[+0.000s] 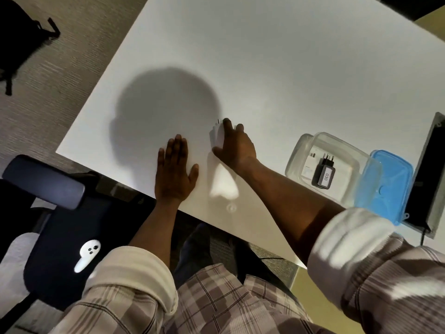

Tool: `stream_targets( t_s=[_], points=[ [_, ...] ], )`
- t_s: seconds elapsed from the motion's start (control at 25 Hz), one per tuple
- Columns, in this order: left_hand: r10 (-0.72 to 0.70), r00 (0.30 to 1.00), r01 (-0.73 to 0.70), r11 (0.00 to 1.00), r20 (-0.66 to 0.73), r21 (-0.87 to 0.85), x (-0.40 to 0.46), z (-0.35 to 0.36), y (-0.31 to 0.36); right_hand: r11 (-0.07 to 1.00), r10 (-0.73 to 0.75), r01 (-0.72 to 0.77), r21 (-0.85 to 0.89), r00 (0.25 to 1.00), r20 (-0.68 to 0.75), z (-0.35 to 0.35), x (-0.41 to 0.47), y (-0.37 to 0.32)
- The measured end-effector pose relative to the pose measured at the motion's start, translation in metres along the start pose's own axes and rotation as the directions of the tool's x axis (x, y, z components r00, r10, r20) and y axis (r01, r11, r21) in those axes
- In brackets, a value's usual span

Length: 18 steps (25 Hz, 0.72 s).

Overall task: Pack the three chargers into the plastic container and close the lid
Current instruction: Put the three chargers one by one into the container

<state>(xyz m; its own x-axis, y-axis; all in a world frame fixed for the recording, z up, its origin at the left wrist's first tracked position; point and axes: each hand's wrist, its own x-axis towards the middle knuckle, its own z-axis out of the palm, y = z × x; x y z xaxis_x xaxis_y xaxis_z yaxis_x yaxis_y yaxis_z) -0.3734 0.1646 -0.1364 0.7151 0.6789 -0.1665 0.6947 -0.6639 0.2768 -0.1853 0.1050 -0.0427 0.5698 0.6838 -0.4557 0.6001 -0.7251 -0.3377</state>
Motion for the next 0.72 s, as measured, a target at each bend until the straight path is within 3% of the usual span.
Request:
stream_targets(
  t_s=[0.24, 0.52, 0.72],
  points=[
    [-0.017, 1.000, 0.017, 0.998, -0.012, 0.053, 0.001, 0.004, 0.017, 0.982, 0.071, -0.053, 0.181, 0.993, -0.097, -0.009, -0.055, 0.060],
    [0.113, 0.993, -0.116, 0.990, 0.039, 0.075, 0.016, 0.022, 0.098, 0.940, 0.145, -0.012, 0.341, 0.919, -0.368, -0.055, -0.113, 0.135],
    [0.236, 0.969, -0.242, 0.966, 0.067, 0.089, 0.026, 0.036, 0.144, 0.912, 0.363, -0.224, 0.344, 0.833, -0.418, -0.088, -0.138, 0.227]
  ],
)
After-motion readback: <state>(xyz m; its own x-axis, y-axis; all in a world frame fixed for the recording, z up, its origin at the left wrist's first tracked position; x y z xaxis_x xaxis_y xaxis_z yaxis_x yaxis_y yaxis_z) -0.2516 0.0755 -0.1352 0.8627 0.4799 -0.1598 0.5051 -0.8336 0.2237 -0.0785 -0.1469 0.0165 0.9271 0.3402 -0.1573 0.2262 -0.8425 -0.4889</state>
